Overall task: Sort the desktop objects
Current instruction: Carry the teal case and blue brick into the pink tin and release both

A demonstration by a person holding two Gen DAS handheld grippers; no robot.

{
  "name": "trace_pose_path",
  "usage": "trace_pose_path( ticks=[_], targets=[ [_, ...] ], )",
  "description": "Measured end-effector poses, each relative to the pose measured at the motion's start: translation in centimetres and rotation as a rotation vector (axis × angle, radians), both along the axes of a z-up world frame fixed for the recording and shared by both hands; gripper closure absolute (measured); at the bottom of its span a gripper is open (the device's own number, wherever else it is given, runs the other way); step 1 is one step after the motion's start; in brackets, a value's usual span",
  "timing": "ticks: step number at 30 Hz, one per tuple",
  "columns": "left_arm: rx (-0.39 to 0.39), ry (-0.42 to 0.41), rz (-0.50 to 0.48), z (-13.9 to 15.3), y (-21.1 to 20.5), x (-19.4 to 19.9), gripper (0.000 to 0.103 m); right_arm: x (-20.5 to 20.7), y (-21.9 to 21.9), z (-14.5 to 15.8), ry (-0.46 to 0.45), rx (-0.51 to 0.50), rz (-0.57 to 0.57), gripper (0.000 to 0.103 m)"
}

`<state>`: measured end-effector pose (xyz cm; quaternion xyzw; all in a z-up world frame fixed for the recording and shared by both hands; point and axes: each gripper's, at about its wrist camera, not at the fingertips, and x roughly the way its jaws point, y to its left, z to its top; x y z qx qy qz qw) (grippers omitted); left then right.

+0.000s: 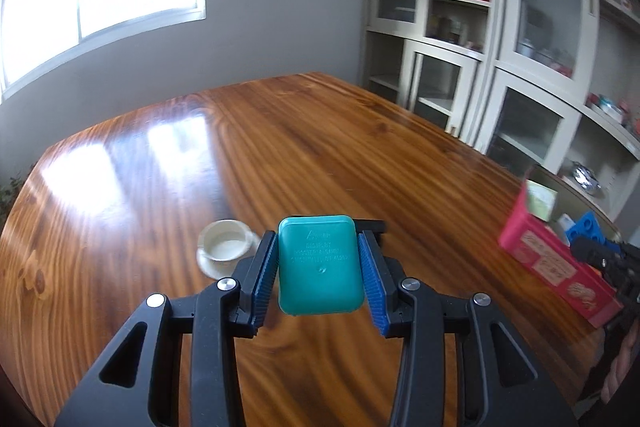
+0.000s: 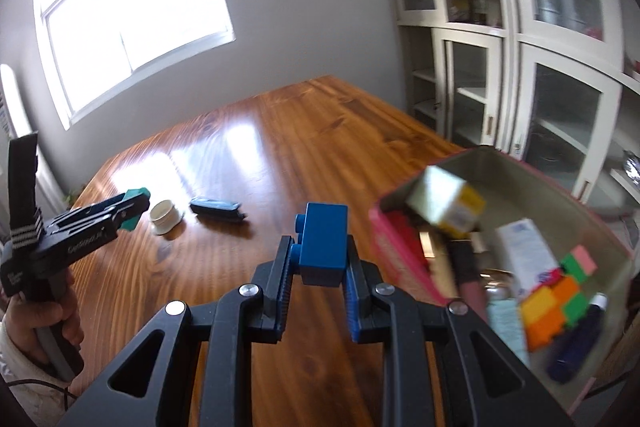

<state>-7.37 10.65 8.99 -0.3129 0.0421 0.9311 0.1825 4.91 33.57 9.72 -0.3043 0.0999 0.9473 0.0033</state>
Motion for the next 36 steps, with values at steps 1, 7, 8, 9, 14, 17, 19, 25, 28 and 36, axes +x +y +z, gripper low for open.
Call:
trace_pose_path(
  ticks=[1, 7, 8, 9, 14, 17, 19, 25, 28, 36],
  targets=[
    [0.004, 0.001, -0.009, 0.1, 0.4, 0.3, 0.059, 0.4, 0.7, 0.1, 0.004, -0.002, -0.013, 0.078],
    [0.033, -0.001, -0.062, 0.9, 4.0, 1.6, 0.059, 3.3, 5.0, 0.2, 0.033, -0.015, -0.105, 0.078],
    [0.032, -0.003, -0.080, 1.0, 5.1, 1.8, 0.059, 3.8, 5.8, 0.3, 0.040, -0.012, -0.124, 0.078],
    [0.031, -0.005, -0.093, 1.0, 5.8, 2.0, 0.059, 4.3, 6.5, 0.3, 0.047, -0.011, -0.143, 0.078],
    [0.021, -0.005, -0.171, 1.3, 10.6, 3.6, 0.059, 6.3, 10.4, -0.2, 0.061, -0.035, -0.215, 0.078],
    [0.010, -0.005, -0.219, 1.4, 13.4, 4.4, 0.059, 7.2, 12.2, -0.7, 0.059, -0.057, -0.235, 0.078],
    [0.002, -0.007, -0.249, 1.4, 15.3, 4.9, 0.059, 7.4, 12.7, -1.0, 0.060, -0.060, -0.246, 0.078],
    [-0.023, -0.013, -0.322, 1.4, 19.7, 6.4, 0.059, 7.7, 14.2, -1.6, 0.062, -0.078, -0.241, 0.078],
    [-0.031, -0.014, -0.342, 1.4, 21.0, 6.7, 0.059, 7.9, 14.8, -2.0, 0.063, -0.090, -0.238, 0.078],
    [-0.052, -0.023, -0.402, 1.1, 24.3, 7.6, 0.059, 8.4, 15.2, -2.2, 0.069, -0.099, -0.240, 0.078]
  ],
)
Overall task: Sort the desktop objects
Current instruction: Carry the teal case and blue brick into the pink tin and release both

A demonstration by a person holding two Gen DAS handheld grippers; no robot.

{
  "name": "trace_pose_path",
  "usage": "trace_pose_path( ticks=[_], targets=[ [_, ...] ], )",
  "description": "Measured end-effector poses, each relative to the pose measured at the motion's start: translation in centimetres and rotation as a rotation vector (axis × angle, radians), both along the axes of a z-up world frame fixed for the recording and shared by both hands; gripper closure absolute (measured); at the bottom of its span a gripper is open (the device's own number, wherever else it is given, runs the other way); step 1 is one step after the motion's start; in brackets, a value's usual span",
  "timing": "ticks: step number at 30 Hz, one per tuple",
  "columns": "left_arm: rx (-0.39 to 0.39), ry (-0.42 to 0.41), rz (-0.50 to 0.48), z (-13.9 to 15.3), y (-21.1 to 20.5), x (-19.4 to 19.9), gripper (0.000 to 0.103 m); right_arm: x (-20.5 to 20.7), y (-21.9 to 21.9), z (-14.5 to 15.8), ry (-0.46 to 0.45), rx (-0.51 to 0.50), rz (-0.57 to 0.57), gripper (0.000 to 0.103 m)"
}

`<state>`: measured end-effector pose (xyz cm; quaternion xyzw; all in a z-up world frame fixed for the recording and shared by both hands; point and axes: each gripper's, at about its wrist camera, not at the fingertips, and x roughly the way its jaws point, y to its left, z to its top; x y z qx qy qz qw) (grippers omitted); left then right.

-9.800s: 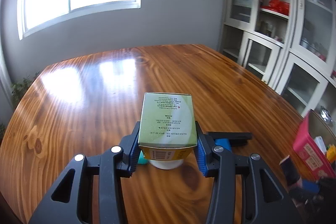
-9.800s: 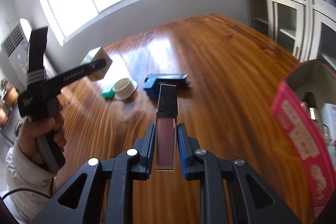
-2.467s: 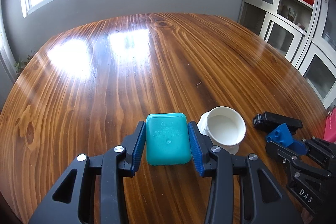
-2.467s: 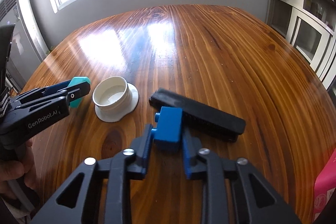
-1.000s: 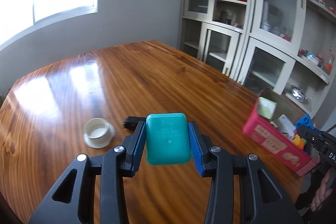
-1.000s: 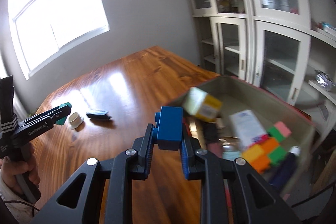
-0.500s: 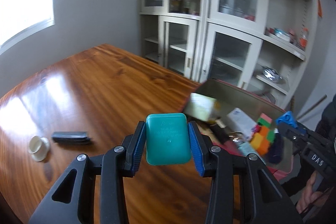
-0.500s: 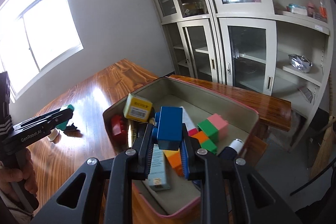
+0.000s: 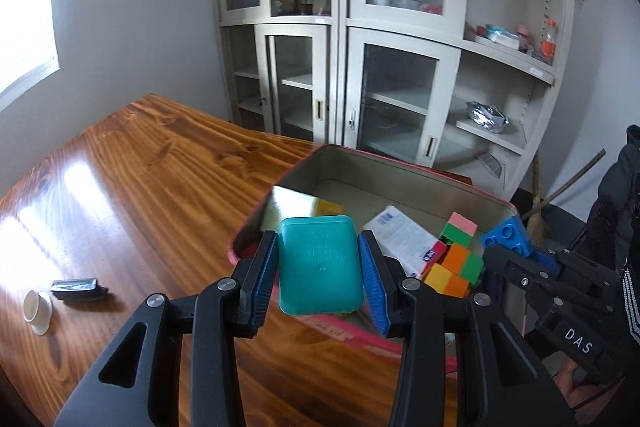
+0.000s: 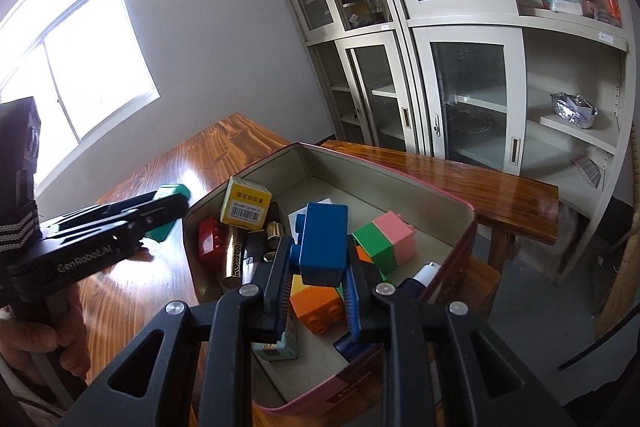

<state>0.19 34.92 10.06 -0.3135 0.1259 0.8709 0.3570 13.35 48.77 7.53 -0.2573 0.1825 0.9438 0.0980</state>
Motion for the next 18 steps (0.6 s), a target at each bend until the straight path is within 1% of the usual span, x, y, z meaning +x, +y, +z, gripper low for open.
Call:
trace_pose_path(
  ticks=[8, 18],
  targets=[
    [-0.014, -0.014, -0.033, -0.4, 1.8, 0.6, 0.059, 0.1, 0.5, -0.1, 0.007, -0.011, -0.001, 0.078],
    [-0.024, -0.019, -0.043, -0.7, 3.0, 0.9, 0.059, 0.4, 0.6, -0.1, 0.008, -0.004, 0.004, 0.077]
  ],
)
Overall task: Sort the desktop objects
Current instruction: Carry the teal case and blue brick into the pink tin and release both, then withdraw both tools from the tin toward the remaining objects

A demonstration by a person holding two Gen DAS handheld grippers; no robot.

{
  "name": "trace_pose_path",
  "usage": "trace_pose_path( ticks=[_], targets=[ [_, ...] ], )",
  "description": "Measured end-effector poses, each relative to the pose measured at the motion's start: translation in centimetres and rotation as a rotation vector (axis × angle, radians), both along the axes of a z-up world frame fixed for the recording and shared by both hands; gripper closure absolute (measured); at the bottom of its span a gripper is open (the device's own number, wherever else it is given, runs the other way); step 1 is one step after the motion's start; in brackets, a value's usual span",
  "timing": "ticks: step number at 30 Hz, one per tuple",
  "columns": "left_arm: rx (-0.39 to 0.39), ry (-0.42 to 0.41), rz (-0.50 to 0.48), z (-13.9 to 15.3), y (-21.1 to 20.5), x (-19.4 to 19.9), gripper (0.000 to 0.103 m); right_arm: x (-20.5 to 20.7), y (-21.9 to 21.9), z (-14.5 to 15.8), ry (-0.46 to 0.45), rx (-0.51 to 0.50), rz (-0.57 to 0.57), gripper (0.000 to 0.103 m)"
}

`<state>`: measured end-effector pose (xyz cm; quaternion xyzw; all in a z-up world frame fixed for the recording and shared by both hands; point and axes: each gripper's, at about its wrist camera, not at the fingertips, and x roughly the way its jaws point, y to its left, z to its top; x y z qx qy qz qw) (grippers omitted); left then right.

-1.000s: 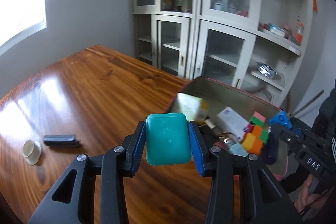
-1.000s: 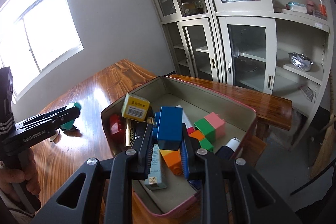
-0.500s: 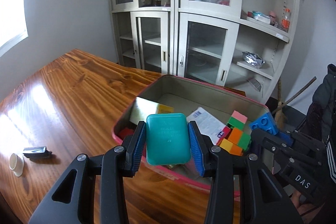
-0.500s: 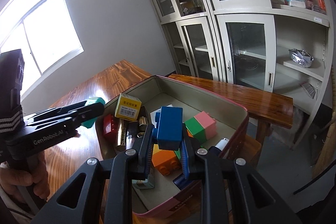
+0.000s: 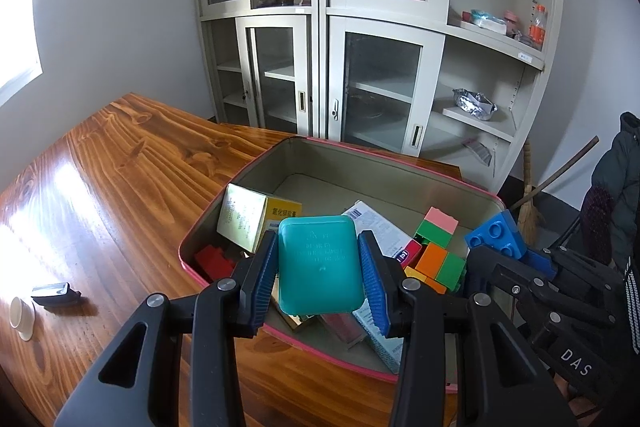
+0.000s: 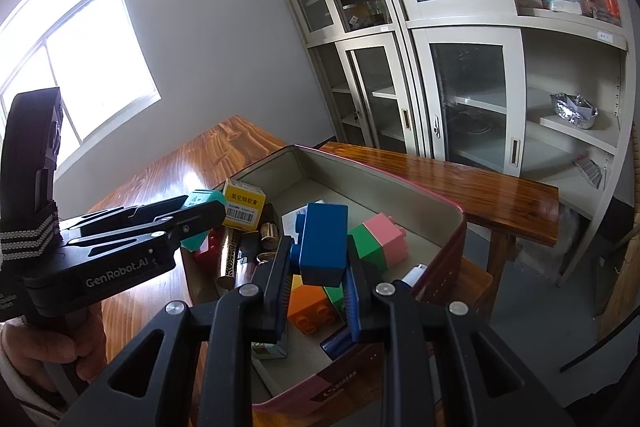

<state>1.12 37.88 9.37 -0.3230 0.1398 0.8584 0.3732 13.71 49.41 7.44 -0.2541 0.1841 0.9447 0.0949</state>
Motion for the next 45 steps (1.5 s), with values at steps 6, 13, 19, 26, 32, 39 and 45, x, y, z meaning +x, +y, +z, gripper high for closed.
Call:
trace_pose_path(
  ticks=[6, 13, 19, 26, 32, 39, 45],
  targets=[
    [-0.013, -0.007, -0.010, -0.3, 0.5, 0.0, 0.056, 0.2, 0.6, -0.1, -0.001, -0.018, -0.018, 0.073],
    [0.019, -0.002, 0.012, 0.0, -0.3, 0.0, 0.040, 0.2, 1.0, -0.5, -0.006, -0.042, -0.027, 0.056],
    [0.025, -0.004, 0.034, 0.1, -1.0, -0.3, 0.040, 0.4, 0.7, -0.2, 0.006, -0.035, -0.027, 0.048],
    [0.027, -0.013, 0.055, 0.0, -1.4, -0.6, 0.040, 0.5, 0.2, -0.1, 0.008, -0.034, -0.018, 0.046],
    [0.024, -0.005, 0.077, 0.1, -2.2, -0.6, 0.040, 0.5, -0.3, 0.2, 0.020, -0.030, 0.000, 0.044],
    [0.022, -0.006, 0.129, 0.0, -4.2, -1.4, 0.040, 0.1, -1.6, 0.7, 0.039, -0.031, 0.036, 0.036],
    [0.026, -0.012, 0.180, -0.1, -6.3, -2.4, 0.040, -0.7, -3.7, 1.4, 0.051, -0.014, 0.090, 0.035]
  ],
)
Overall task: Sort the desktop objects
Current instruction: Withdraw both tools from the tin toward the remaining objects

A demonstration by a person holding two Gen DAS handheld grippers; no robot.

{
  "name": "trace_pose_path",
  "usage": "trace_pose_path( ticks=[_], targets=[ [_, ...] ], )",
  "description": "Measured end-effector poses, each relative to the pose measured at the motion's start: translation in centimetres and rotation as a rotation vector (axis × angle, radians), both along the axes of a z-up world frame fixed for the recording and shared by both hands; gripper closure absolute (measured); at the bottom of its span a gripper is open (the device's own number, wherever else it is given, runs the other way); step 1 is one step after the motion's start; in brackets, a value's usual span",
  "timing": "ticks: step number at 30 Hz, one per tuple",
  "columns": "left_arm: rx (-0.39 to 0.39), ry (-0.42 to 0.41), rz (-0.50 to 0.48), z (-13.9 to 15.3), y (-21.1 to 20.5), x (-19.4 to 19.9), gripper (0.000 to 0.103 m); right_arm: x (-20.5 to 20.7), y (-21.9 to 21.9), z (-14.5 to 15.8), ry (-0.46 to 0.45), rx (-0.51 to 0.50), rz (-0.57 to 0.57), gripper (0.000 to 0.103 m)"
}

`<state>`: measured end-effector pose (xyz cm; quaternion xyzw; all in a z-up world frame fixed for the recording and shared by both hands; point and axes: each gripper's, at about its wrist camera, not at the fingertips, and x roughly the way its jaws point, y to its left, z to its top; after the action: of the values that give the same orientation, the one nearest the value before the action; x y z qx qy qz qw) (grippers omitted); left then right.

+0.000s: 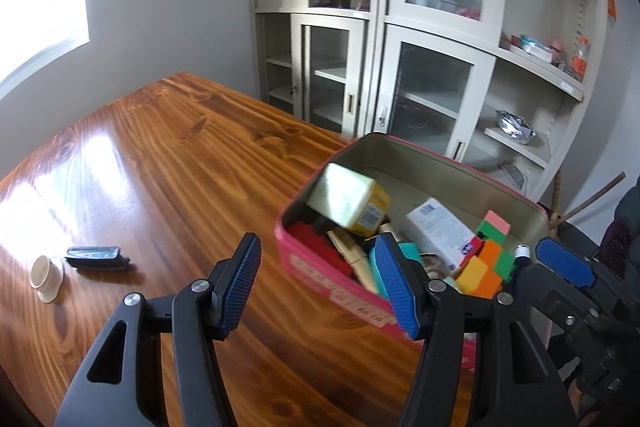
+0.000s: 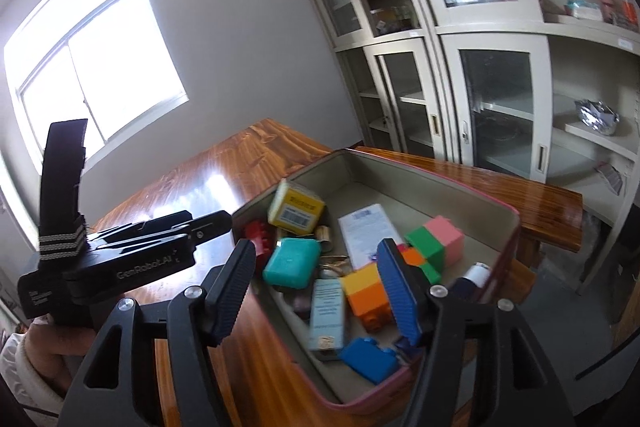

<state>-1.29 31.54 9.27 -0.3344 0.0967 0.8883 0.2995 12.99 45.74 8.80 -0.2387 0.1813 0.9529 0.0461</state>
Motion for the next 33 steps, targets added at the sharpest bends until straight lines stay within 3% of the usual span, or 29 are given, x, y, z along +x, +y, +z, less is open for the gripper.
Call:
trace_pose_path(
  ticks=[11, 19, 26, 33],
  targets=[
    [-0.007, 0.014, 0.135, 0.0, -6.5, -2.1, 0.040, -1.6, -4.0, 0.4, 0.000, 0.021, 0.100, 0.032],
    [-0.007, -0.001, 0.282, -0.7, -13.8, -5.2, 0.040, -3.0, -7.4, 0.8, -0.006, 0.061, 0.168, 0.027],
    [-0.037, -0.018, 0.393, -2.1, -20.0, -8.6, 0.040, -4.9, -10.6, 0.4, -0.038, 0.079, 0.228, 0.025],
    [-0.035, -0.069, 0.443, -4.2, -24.0, -11.7, 0.040, -7.7, -13.8, -0.3, -0.086, 0.106, 0.285, 0.023]
  ],
)
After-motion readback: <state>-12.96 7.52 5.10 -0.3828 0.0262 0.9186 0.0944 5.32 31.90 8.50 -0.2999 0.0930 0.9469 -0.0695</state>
